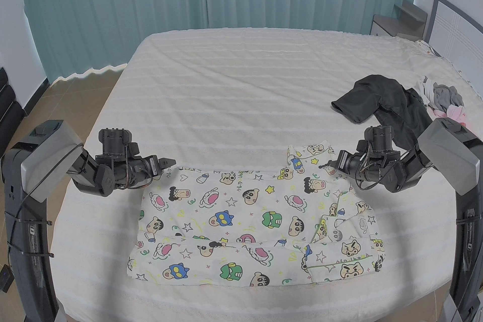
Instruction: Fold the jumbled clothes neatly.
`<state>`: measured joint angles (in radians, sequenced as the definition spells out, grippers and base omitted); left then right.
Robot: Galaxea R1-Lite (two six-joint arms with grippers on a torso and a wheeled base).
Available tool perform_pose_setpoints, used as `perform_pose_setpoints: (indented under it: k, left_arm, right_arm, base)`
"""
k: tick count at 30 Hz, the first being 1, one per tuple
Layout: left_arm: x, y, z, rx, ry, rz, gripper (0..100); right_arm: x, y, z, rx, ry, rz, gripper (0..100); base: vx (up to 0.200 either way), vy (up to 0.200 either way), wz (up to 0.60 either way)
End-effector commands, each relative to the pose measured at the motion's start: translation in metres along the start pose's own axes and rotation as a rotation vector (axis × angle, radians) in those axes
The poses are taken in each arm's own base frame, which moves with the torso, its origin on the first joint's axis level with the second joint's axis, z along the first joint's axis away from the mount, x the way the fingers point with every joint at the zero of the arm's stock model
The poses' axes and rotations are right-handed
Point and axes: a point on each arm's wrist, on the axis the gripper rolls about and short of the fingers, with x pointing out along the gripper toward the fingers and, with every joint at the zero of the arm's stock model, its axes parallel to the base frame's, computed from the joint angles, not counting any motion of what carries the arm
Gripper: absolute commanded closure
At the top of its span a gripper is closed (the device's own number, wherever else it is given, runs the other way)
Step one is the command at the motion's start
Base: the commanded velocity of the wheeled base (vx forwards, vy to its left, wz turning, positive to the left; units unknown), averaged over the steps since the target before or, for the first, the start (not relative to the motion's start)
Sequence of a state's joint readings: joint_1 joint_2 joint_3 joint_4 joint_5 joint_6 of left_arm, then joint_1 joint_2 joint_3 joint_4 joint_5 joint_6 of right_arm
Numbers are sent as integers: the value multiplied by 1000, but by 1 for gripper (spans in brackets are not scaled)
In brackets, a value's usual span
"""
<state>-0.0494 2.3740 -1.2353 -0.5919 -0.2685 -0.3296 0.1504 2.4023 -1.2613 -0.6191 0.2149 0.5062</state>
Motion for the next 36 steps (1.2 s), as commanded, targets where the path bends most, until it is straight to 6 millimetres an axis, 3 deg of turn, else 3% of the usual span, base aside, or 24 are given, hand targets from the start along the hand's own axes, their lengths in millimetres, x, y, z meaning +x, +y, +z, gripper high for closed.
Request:
perform_pose_setpoints:
  k: [1,10,17,18,27,36]
  left_arm:
    - [15,2,2,-24,-8,-4,0]
    - [23,8,-6,-35,26,13,0]
    - [25,2,-11,-36,53,-2,0]
    - [25,0,-11,-34,55,-5,100]
    - [22,-3,-7,-34,39,-1,100]
    - [-3,-13,1,-42,24,-5,100]
  right_arm:
    - [0,1,-2,0,5,2,100]
    - [0,3,-2,-2,4,3,100]
    - [1,2,-3,-1,7,2,100]
    - [1,2,-2,-1,5,2,100]
    - [0,1,0,2,-3,-2,100]
    - [-7,3,0,-5,-32,10,100]
  base:
    - [0,0,0]
    - [0,0,0]
    - [0,0,0]
    - [0,0,0]
    - [0,0,0]
    - [0,0,0]
